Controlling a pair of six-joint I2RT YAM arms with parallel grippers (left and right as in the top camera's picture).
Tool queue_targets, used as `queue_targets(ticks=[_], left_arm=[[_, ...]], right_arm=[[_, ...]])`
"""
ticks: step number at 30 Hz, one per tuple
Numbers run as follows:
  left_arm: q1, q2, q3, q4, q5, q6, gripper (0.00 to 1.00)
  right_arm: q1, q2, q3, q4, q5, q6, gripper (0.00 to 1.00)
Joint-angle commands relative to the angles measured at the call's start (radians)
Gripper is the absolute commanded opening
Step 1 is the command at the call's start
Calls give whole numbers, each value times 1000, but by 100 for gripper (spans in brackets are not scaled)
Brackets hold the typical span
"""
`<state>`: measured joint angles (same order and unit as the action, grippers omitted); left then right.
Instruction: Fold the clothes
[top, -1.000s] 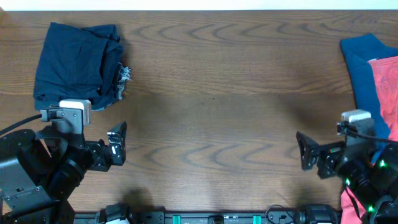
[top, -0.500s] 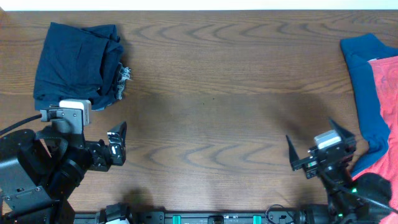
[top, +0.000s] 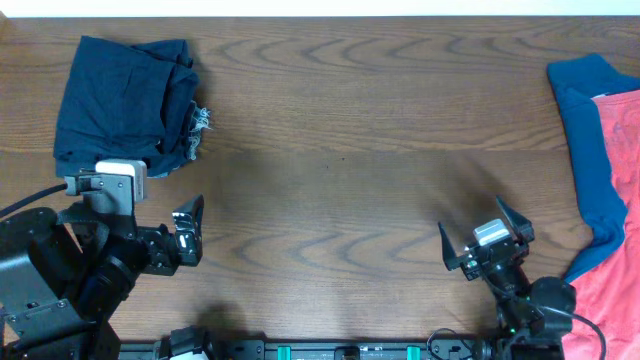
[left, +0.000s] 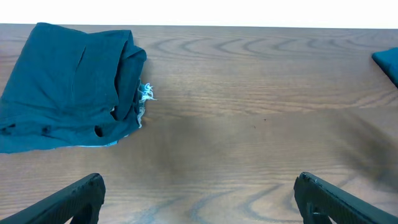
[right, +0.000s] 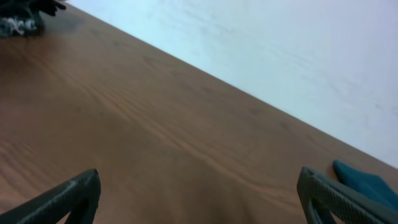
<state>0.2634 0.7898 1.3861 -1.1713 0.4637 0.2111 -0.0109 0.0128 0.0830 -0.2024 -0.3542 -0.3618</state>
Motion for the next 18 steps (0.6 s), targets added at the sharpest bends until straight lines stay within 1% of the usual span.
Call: queue_targets(ticks=[1,4,18], left_arm=[[-5,0,1,-3,-5,13,98],[-5,0,1,-3,-5,13,98],[-5,0,1,-3,-5,13,98]], right_arm=[[-14,-7,-37,65,-32,10,99],[-14,-7,-55,109,-35,10,99],[-14,-7,-55,109,-35,9,99]])
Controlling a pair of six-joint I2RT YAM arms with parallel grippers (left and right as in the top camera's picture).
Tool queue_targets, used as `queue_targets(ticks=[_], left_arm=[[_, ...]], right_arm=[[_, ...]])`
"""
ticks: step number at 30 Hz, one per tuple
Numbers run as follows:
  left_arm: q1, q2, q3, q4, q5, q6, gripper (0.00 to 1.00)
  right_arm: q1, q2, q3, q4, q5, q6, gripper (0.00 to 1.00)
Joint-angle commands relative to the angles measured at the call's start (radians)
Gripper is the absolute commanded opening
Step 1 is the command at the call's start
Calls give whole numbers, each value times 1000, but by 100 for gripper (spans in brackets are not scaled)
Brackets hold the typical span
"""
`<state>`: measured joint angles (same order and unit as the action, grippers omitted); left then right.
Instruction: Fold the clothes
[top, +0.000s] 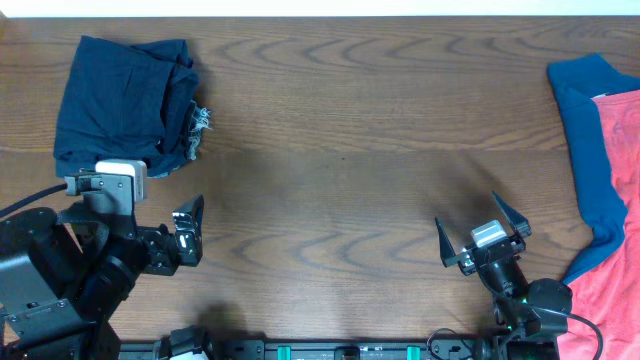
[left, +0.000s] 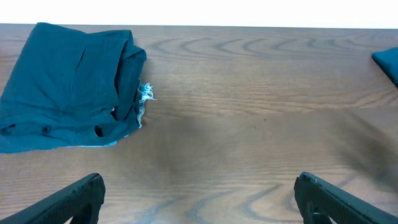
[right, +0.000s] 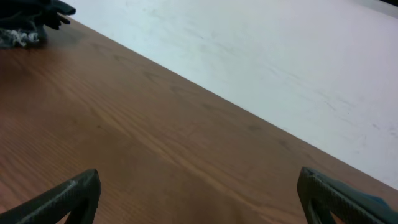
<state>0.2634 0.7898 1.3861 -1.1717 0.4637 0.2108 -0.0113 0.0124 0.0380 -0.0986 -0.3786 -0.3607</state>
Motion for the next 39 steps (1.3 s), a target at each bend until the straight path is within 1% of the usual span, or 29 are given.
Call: queue_targets(ticks=[1,12,16,20,22,24,25,27,31,34,39], left_arm=[[-5,0,1,-2,-5,13,98],[-18,0,1,-2,-5,13,98],[-109,-6,0,-4,-10,14,98],[-221,-20,-21,41,-102,28,98],[-269,-40,-72,105,-139,27,98],[-303,-77,-149,208,-166,28,98],[-316,-111,-215,289,-170,28,98],[-325,-168,-322,396,-170,28,98],[-328,-304,-539,559,-170,16,98],[-328,-418,-685,652,-170,9,98],[-327,-609,-880,745,-171,9,98]], right_arm=[[-14,-7,-10,5,-11,8,99],[-14,-7,-10,5,-11,8,99],[-14,-7,-10,5,-11,8,99],[-14,-7,-10,5,-11,8,99],[-14,-7,-10,5,-11,8,99],[-14,-7,-10,5,-11,8,99],[-14,-7,-10,5,-11,8,99],[-14,-7,-10,5,-11,8,99],[-14,-7,-10,5,-11,8,99],[-14,-7,-10,5,-11,8,99],[-14,-6,-10,5,-11,8,99]])
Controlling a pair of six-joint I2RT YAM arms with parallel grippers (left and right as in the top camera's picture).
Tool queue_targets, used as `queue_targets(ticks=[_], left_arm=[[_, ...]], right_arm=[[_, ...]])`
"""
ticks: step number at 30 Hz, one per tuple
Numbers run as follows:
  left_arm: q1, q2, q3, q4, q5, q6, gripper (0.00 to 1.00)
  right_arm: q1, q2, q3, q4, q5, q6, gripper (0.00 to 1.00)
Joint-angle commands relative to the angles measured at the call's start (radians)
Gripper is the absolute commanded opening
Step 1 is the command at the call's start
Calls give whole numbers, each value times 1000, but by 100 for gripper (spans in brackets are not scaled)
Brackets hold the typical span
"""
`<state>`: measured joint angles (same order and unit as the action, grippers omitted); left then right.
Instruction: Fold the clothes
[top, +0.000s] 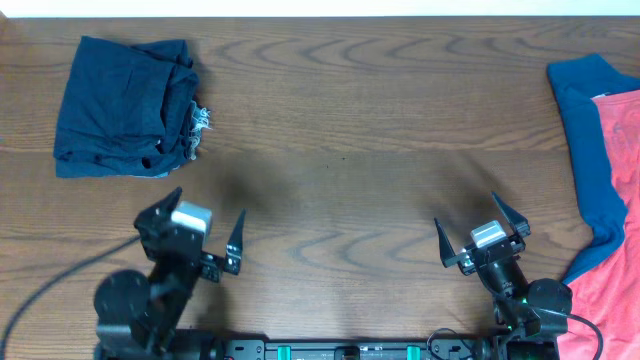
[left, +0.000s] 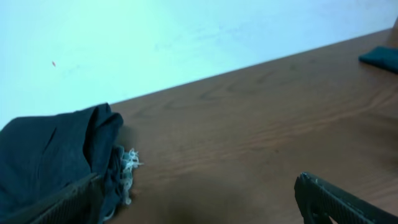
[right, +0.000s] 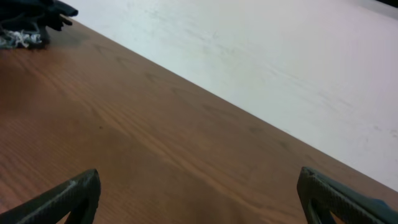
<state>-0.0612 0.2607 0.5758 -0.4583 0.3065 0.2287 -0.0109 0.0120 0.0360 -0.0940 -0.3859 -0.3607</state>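
A folded dark navy garment (top: 122, 105) lies at the far left of the table, with frayed white threads (left: 128, 165) at its right edge. It also shows in the left wrist view as dark cloth (left: 50, 152). At the right edge, a blue garment (top: 588, 150) lies spread with a red garment (top: 618, 200) on top of it. My left gripper (top: 198, 226) is open near the front edge, below and right of the navy garment, holding nothing. My right gripper (top: 473, 228) is open at the front right, left of the blue garment, also holding nothing.
The brown wooden table (top: 340, 130) stretches between the two piles. A pale wall (right: 280, 56) rises behind the far edge. A corner of the blue garment (left: 379, 56) shows at the far right of the left wrist view.
My left arm has moved right and turned, so its gripper now faces the table's far edge with the navy garment ahead on the left. The right arm has not moved.
Both grippers were open and held nothing at the front of the table, the left one beside the navy garment. The right gripper then tilted slightly. Now the left arm has shifted right and turned, and the clothes lie as before.
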Motion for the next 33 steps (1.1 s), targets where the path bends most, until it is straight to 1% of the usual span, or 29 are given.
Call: queue_targets(ticks=[1,6,11,17,18,21,33], left_arm=[[-3,-124,-113,54,-13,-9,98],[-3,-262,-290,192,-24,-10,98],[-3,-259,-417,345,-32,-16,98],[-3,-259,-555,468,-32,-16,98],[-3,-259,-575,475,-32,-16,98],[-2,-259,-572,417,-31,-16,98],[-2,-257,-572,415,-31,-16,98]], right_arm=[[-14,-6,-8,0,-4,8,99],[-14,-6,-8,0,-4,8,99],[-14,-6,-8,0,-4,8,99],[-14,-6,-8,0,-4,8,99],[-14,-6,-8,0,-4,8,99],[-14,-6,-8,0,-4,8,99],[-14,-6,-8,0,-4,8,99]])
